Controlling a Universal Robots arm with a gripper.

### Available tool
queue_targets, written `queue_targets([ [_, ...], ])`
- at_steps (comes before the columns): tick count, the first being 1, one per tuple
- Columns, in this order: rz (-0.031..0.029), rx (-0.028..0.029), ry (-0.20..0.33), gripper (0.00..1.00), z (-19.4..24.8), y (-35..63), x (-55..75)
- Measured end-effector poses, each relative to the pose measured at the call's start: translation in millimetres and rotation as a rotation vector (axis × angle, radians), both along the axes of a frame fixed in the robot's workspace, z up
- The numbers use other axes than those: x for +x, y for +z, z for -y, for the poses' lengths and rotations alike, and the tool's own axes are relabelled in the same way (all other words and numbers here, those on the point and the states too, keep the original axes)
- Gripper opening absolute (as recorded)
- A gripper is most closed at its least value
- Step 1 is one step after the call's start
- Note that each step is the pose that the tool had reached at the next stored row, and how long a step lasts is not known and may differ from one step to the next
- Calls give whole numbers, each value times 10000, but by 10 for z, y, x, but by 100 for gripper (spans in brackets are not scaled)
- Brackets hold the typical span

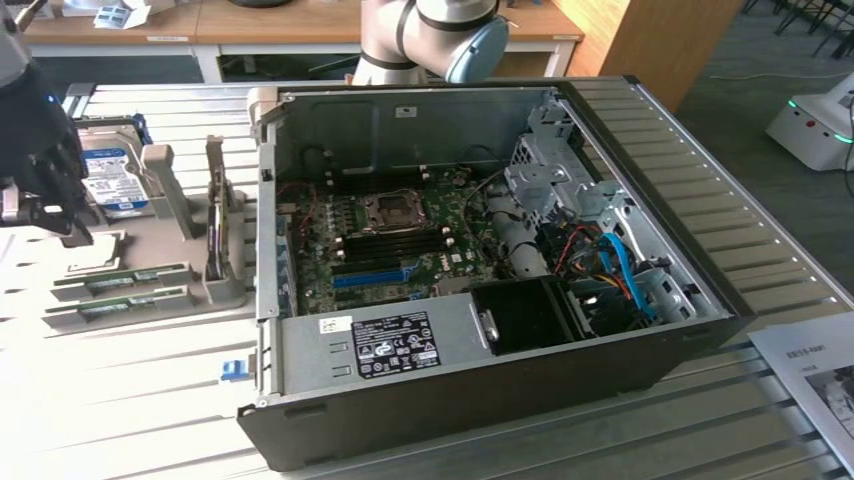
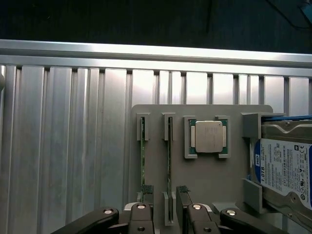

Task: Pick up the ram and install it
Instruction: 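Pick up the ram and move it above insertion slot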

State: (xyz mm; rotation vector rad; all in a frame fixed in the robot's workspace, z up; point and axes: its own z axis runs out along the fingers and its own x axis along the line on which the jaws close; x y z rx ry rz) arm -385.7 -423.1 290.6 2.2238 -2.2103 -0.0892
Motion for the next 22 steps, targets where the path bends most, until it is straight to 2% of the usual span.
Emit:
queue_targets([
  [22,0,1,0,32,1,-294,0],
])
